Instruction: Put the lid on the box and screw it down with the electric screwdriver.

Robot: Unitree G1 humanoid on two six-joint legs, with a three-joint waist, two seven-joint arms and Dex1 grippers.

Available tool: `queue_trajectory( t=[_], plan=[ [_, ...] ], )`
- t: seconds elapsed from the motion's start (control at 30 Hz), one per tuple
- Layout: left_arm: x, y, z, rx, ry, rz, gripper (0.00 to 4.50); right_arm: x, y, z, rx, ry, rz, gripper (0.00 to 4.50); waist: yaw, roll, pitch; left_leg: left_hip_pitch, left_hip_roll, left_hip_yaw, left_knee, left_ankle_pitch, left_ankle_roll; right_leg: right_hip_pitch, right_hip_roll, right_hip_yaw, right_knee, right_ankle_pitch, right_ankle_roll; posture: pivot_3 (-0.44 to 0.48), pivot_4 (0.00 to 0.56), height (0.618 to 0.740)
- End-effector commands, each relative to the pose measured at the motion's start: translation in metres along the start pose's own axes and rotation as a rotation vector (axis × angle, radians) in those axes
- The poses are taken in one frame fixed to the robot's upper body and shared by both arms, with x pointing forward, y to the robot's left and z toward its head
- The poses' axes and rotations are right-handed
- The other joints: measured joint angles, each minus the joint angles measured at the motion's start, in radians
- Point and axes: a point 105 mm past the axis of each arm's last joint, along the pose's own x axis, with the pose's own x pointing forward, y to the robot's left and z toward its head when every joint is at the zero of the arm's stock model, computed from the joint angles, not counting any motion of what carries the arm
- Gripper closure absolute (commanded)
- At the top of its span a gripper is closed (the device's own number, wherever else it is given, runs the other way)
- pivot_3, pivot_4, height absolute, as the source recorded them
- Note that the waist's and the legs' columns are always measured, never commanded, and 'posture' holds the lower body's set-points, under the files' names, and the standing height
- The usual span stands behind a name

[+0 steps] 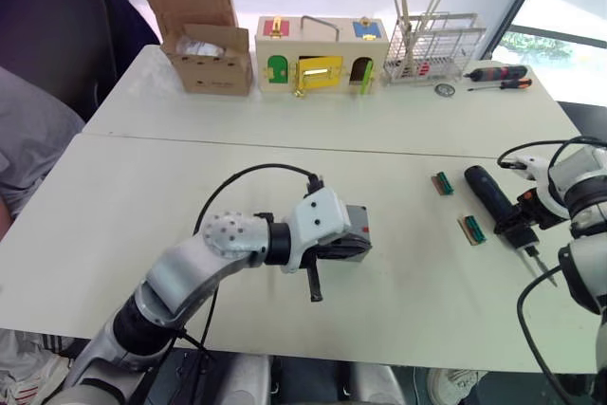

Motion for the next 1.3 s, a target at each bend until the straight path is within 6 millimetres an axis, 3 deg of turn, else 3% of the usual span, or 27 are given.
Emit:
queue_trajectory(
  t=[0.03,0.2,0.27,0.33,0.43,0.6,0.73,0.83,1.07,1.3],
  plan=[
    [-0.006,0.009,0.007,0.033,-0.026,-0.009,4.5,-0.069,-0.008,0.043,-0.03,-0.286,-0.045,2.6,-0.005,0.014,0.005,-0.002,-0.002,0.002,-0.001,0.0,0.0,-0.004,0.0,0.001,0.001,0.0,0.0,0.0,0.15,0.731],
    [-0.022,0.034,-0.004,-0.025,-0.022,0.023,4.5,-0.152,0.009,0.072,0.115,-0.689,0.062,2.6,-0.015,0.024,0.008,-0.018,-0.002,0.004,-0.001,0.003,-0.002,-0.027,0.0,0.002,0.014,0.002,0.005,0.0,0.15,0.731],
    [-0.026,0.045,0.0,-0.056,-0.051,0.042,4.5,-0.181,0.033,0.086,0.108,-0.949,0.173,2.6,-0.012,0.026,0.01,-0.019,-0.002,0.004,-0.001,0.003,-0.002,-0.029,0.0,0.002,0.016,0.002,0.005,0.0,0.15,0.731],
    [-0.029,0.051,0.001,-0.076,-0.063,0.051,4.5,-0.201,0.058,0.089,0.069,-1.213,0.241,2.6,-0.013,0.025,0.009,-0.019,0.001,0.002,0.0,0.0,0.002,-0.028,0.003,0.0,0.016,0.002,0.005,0.0,0.15,0.731],
    [-0.033,0.056,0.0,-0.089,-0.063,0.054,4.5,-0.212,0.079,0.084,0.079,-1.466,0.252,2.6,-0.013,0.023,0.008,-0.018,0.003,0.001,0.001,0.001,0.002,-0.026,0.006,0.0,0.017,0.002,0.005,0.0,0.15,0.731],
    [-0.035,0.056,-0.003,-0.07,-0.006,0.03,4.5,-0.186,0.15,0.075,0.136,-1.762,0.537,2.6,-0.005,0.024,0.009,-0.018,0.003,0.001,0.0,0.002,-0.001,-0.027,0.006,0.001,0.019,0.002,0.006,0.0,0.15,0.731],
    [-0.038,0.057,-0.007,-0.068,0.03,0.033,4.5,-0.167,0.196,0.073,0.034,-1.727,0.624,2.6,0.002,0.024,0.009,-0.019,0.002,0.002,0.001,0.002,-0.001,-0.027,0.006,0.001,0.022,0.002,0.006,0.0,0.15,0.731],
    [-0.036,0.053,-0.005,-0.081,0.026,0.013,4.5,-0.156,0.216,0.071,-0.032,-1.689,0.655,2.6,0.003,0.024,0.009,-0.018,0.001,0.002,0.001,0.002,0.0,-0.027,0.006,0.001,0.022,0.002,0.006,0.0,0.15,0.731],
    [-0.026,0.054,-0.012,-0.089,0.036,0.01,4.5,-0.135,0.22,0.068,-0.079,-1.631,0.614,2.6,0.001,0.023,0.009,-0.018,0.002,0.002,0.001,0.002,0.001,-0.027,0.007,0.001,0.019,0.002,0.006,0.0,0.15,0.731],
    [-0.016,0.051,-0.02,-0.116,0.039,-0.025,4.5,-0.117,0.21,0.065,-0.071,-1.601,0.542,2.6,-0.001,0.023,0.009,-0.018,0.003,0.001,0.001,0.002,0.001,-0.027,0.008,0.001,0.019,0.001,0.006,0.0,0.15,0.731]
  ],
)
